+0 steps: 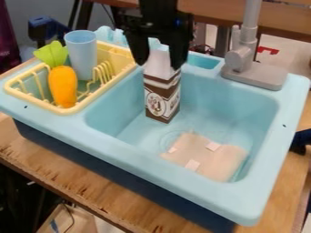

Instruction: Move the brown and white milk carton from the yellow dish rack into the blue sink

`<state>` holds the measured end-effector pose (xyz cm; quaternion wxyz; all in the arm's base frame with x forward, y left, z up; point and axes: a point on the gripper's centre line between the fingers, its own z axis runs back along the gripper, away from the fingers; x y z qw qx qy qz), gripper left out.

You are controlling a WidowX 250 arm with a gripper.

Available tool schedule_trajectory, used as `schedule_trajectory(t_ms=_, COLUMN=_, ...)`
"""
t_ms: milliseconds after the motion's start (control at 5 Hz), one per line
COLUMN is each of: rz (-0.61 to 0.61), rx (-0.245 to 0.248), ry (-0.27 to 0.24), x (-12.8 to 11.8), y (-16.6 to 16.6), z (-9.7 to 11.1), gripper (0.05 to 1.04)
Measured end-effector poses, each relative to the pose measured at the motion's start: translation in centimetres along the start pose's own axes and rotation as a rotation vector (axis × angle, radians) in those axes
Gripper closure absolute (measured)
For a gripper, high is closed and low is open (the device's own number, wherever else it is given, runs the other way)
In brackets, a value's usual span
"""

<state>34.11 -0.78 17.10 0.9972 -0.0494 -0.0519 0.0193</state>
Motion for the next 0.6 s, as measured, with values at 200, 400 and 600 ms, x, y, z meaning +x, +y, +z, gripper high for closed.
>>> schedule_trajectory(t_ms=200, rz=0.029, rx=-0.011, ry=-0.018, x=-0.6, y=0.6, z=1.7, gripper=0.077)
schedule_trajectory(t_ms=400, rz=0.060, rx=-0.009, ry=-0.021, x=-2.8, y=1.2, z=5.1, gripper=0.079)
schedule_trajectory(t_ms=600, rz=0.085, rx=-0.021, ry=-0.058, x=-4.9, y=2.3, z=7.6, gripper=0.079)
